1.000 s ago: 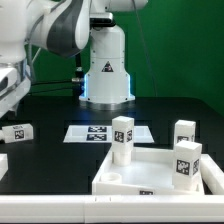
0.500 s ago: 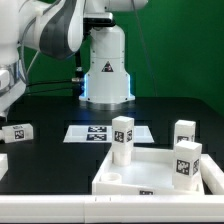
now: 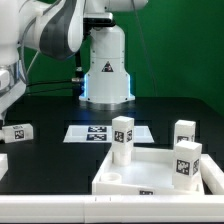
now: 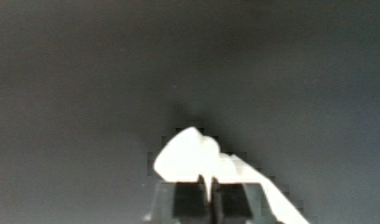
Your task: Assemble square table
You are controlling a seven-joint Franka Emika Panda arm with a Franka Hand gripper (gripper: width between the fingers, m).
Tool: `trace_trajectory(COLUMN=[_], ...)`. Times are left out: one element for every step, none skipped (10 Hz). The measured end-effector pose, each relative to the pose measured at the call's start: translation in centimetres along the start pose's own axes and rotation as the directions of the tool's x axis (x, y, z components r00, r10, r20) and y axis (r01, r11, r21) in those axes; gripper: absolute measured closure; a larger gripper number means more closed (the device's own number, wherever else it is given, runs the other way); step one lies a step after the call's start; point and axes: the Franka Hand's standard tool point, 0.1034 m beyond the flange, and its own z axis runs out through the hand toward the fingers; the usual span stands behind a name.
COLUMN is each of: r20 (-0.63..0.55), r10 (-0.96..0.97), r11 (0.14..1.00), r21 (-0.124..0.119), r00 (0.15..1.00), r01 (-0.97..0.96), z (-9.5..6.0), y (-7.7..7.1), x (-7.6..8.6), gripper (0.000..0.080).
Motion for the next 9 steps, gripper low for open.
trace_trajectory(r20=[-0.033,-0.052,-0.06,-0.068,-0.064,-0.064,-0.064,-0.064,-0.066], r10=[-0.047,-0.08,-0.077,-0.069,-0.065,-0.065,-0.065,-0.065,-0.065], r11=[0.999,0.995,0.995,0.995,0.995,0.995,0.995,0.996,0.996], r21=[-0.027,-0.059,-0.074,-0.081,-0.077,-0.075,-0.074,-0.073,-0.069], r00=[0.998,0.995,0.995,0.995,0.996,0.996,0.996,0.996,0.996], r01=[0.046,0.077,0.072,0.063,0.06,0.061,0.06,0.06,0.06], z=[-0.6,-1.0,-1.2,-1.6,-1.4,-1.3,-1.2,-1.2,-1.0], y=[-0.3,-0.8,-1.6,-2.0,-1.9,-1.9,-1.9,-2.0,-2.1], x=[0.0,0.1,0.3,0.4,0.3,0.3,0.3,0.3,0.2], gripper=[0.0798,0.0798,0.0798,0.0717,0.0533,0.0533,0.0398,0.0221,0.0221])
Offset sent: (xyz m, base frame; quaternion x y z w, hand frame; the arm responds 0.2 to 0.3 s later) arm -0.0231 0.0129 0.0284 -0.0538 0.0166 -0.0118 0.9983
